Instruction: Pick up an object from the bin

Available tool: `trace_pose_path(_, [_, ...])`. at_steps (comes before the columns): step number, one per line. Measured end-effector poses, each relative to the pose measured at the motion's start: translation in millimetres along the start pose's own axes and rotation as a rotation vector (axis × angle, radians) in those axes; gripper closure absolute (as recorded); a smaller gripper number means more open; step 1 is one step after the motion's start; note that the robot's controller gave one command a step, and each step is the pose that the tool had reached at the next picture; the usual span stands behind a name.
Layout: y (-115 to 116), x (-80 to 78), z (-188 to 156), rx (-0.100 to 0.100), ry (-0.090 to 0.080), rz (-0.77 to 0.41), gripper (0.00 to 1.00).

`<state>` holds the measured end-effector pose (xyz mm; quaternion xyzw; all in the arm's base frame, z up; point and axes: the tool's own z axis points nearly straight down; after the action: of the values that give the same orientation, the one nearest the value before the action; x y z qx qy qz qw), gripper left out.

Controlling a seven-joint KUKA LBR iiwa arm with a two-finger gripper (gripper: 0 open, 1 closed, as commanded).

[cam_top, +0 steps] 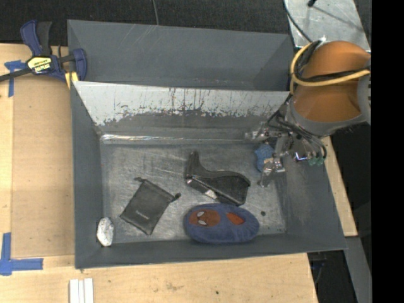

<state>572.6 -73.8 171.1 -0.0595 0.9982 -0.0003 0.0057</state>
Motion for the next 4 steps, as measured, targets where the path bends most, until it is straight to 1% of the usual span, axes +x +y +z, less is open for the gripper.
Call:
trace_pose_path(1, [86.7, 37.6, 21.5, -0.005, 0.011, -0.245, 0.0])
trace_pose_path(2, [77.7, -7.1, 77.8, -0.004, 0.011, -0.511, 0.0])
trace_pose_path(3, [77.6, -25.1, 71.6, -0.003, 0.01, -0.701, 0.0])
trace_pose_path(4, [74.6, -53.7, 87.7, -0.012, 0.024, -1.06, 0.0])
